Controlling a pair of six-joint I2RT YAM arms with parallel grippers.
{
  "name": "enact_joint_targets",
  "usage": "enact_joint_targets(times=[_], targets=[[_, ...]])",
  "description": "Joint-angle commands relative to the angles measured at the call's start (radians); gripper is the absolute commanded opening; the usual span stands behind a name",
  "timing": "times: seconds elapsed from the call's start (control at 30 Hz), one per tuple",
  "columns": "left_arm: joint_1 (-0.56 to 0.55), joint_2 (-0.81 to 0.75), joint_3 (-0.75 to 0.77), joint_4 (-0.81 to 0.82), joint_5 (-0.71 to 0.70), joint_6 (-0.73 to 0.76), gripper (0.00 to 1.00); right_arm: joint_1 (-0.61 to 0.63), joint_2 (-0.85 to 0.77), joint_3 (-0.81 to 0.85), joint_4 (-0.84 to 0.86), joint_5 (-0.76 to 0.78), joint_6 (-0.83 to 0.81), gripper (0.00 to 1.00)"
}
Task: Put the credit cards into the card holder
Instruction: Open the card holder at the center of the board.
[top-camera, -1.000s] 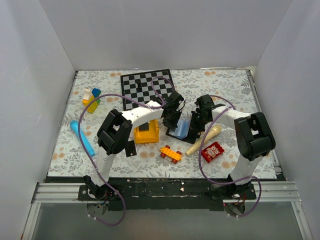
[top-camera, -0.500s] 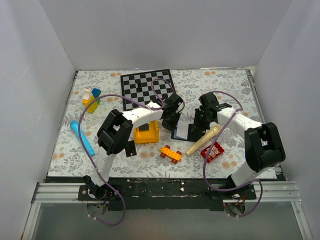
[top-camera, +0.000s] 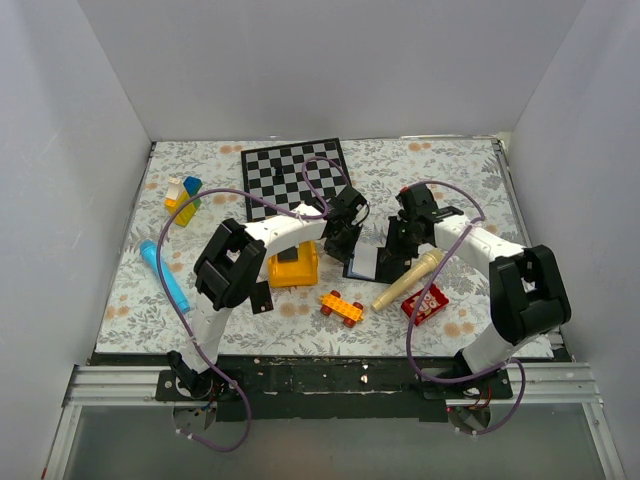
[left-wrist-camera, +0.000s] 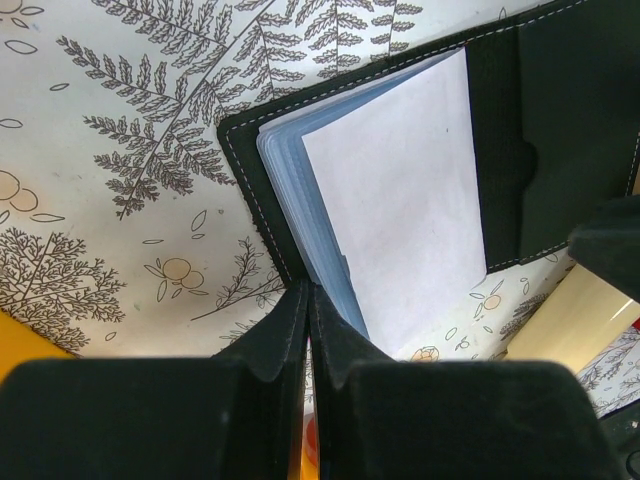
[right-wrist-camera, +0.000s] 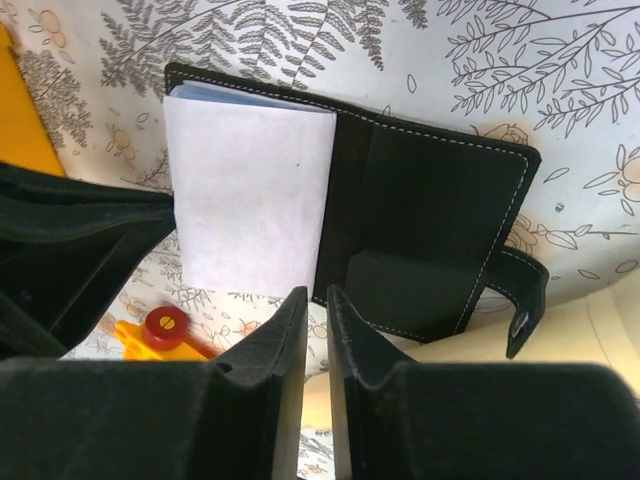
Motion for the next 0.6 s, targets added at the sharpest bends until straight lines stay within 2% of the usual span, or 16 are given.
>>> enact_joint_targets(times=[0.0, 0.23, 0.57], targets=[[-0.004, -0.021, 0.011, 0.017, 0.011, -0.002, 0.0, -0.001, 0.051, 0.009, 0.039, -0.003, 0.004, 0.17], [-0.004, -0.027, 0.012, 0.019, 0.017, -0.005, 0.0, -0.001, 0.146, 0.013, 0.063, 0.003, -0.002, 0.08], [-0.013, -0.019, 0.026, 0.034, 0.06, -0.012, 0.0, -0.001, 0.187, -0.01, 0.096, -0.017, 0.004, 0.04]])
